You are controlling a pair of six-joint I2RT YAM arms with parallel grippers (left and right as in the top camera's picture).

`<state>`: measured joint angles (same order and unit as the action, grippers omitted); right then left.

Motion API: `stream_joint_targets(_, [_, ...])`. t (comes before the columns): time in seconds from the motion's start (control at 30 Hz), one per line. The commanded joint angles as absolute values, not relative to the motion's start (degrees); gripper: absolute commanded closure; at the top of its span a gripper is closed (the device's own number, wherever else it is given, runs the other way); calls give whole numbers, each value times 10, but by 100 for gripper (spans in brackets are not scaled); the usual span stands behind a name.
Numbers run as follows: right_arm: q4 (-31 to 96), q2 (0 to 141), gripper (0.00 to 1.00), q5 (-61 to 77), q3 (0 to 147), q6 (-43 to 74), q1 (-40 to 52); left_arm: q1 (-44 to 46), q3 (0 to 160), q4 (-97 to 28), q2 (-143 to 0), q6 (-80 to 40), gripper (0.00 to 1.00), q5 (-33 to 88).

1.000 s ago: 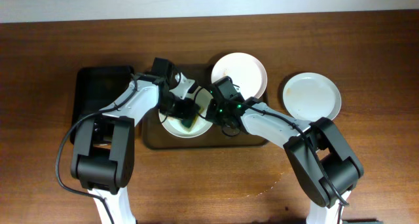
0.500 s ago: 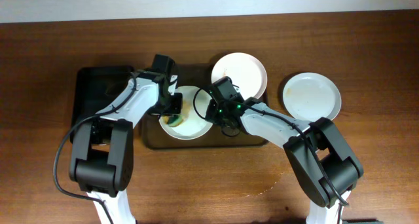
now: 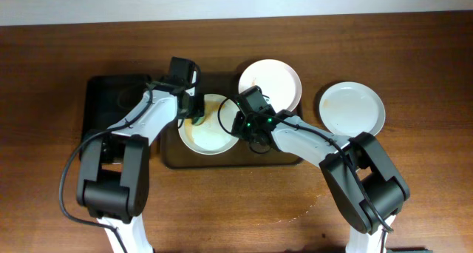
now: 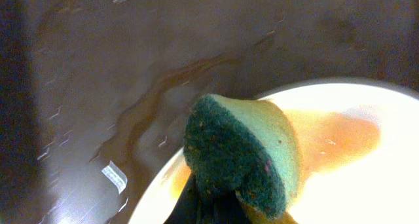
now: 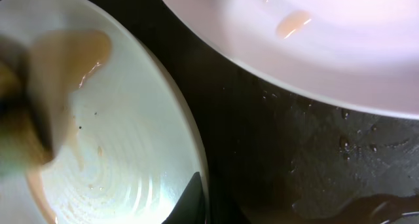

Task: Clean dirty plates on tray and stack at the side
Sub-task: 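Scrub the held plate with the sponge in the left gripper, then lift the plate with the right gripper and stack it on the cleaned plate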

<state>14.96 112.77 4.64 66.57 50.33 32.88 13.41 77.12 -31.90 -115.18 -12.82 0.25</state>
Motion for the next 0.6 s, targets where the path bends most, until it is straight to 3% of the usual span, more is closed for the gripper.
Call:
stream_joint_targets(0.0, [154,1140,96,63,667,489,328,126,861,-422,-1068,-76,99,-8])
stream_joint_targets(0.13, [174,1125,96,165,694,391,305,110,942,-472,-1025,-76,99,-8])
stream_joint_targets(0.23, [266,1048,96,114,729,329,302,75,937,-485,-1044,-76,100,27])
stream_joint_targets(0.37, [371,958,96,-117,743,310,346,54,937,-483,-1072,-76,99,37])
stream_joint_targets(0.5, [398,942,96,-470,743,296,462,55,937,-473,-1102,-77,99,43])
stream_joint_targets(0.57, [397,942,96,-568,743,291,501,55,937,-472,-1107,-77,99,43])
